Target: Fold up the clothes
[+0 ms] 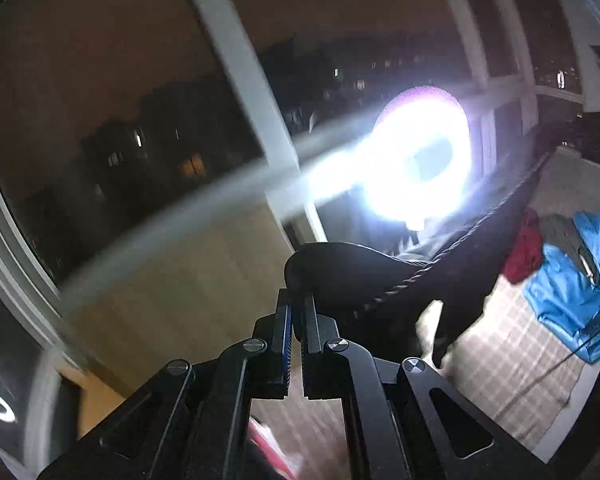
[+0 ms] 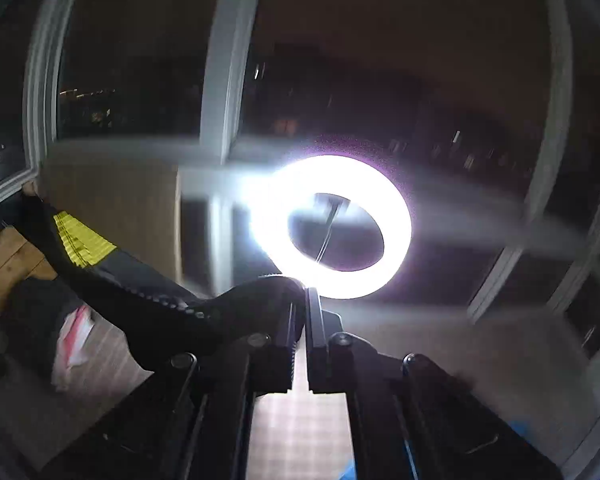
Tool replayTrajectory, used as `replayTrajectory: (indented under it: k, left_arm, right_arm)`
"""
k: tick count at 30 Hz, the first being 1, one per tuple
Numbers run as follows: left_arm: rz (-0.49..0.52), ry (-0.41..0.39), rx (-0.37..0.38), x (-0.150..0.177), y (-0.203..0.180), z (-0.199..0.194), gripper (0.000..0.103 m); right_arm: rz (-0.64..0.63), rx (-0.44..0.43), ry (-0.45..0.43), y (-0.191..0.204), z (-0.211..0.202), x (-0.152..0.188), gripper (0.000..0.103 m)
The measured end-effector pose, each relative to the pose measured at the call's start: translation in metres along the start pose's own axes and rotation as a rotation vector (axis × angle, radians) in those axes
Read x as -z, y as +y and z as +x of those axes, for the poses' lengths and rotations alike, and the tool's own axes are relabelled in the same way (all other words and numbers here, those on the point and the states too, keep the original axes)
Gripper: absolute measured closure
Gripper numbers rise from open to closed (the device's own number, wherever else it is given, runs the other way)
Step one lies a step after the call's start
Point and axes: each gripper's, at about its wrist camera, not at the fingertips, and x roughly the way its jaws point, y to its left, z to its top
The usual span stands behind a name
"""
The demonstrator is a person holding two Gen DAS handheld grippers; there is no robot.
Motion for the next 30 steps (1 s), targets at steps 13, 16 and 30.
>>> replayTrajectory:
  k: [13, 16, 30]
  left_arm:
    - [0.097, 0.208, 0.137, 0.077, -0.050, 0.008, 0.100]
    - [0.013, 0.298, 0.194, 0.102, -0.050, 0.062, 0.100]
    - [-0.138, 0.093, 0.040, 0.009, 0.019, 0.051, 0.100]
  right_arm:
    - [-0.067, -0.163, 0.178, 0.014, -0.003, 0.071, 0.099]
    - [-0.048, -0.176, 0.283, 0.023, 0.050, 0.097, 0.099]
    - [-0.004, -0.014, 0.103, 0.005, 0.088, -0.016, 0.099]
